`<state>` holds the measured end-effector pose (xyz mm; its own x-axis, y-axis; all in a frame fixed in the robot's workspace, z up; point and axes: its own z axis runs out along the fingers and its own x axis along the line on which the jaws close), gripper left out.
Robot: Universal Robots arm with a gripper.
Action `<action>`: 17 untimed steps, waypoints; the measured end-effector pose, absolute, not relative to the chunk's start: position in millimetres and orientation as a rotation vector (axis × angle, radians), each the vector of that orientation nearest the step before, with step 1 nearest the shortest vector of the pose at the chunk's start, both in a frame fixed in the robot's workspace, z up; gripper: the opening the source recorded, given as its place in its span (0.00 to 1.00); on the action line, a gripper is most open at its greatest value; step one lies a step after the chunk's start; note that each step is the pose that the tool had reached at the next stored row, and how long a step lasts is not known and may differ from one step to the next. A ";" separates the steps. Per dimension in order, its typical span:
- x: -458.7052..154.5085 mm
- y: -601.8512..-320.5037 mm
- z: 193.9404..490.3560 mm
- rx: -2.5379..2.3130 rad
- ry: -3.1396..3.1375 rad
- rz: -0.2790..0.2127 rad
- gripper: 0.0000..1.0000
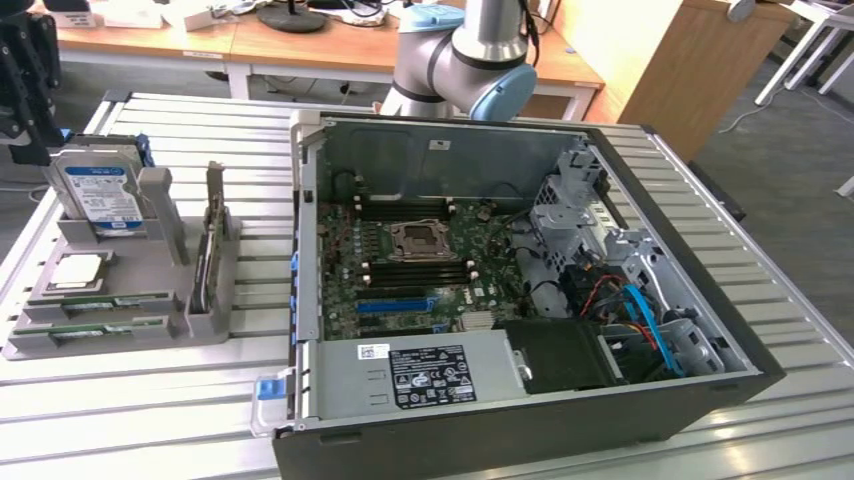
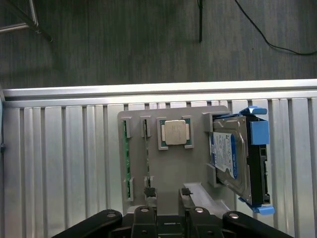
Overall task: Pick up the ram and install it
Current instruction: 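Pick up the ram and move it above insertion slot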
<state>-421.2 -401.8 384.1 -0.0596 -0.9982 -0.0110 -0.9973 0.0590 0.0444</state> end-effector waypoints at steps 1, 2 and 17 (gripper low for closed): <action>-421.2 -401.8 384.1 2.139 -2.270 -0.062 0.36; -421.2 -401.8 384.1 2.139 -2.270 -0.062 0.36; -421.2 -401.8 375.3 2.139 -2.270 -0.062 0.36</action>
<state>-421.2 -401.8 375.3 -0.0596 -0.9982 -0.0111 -0.9973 0.0590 0.0443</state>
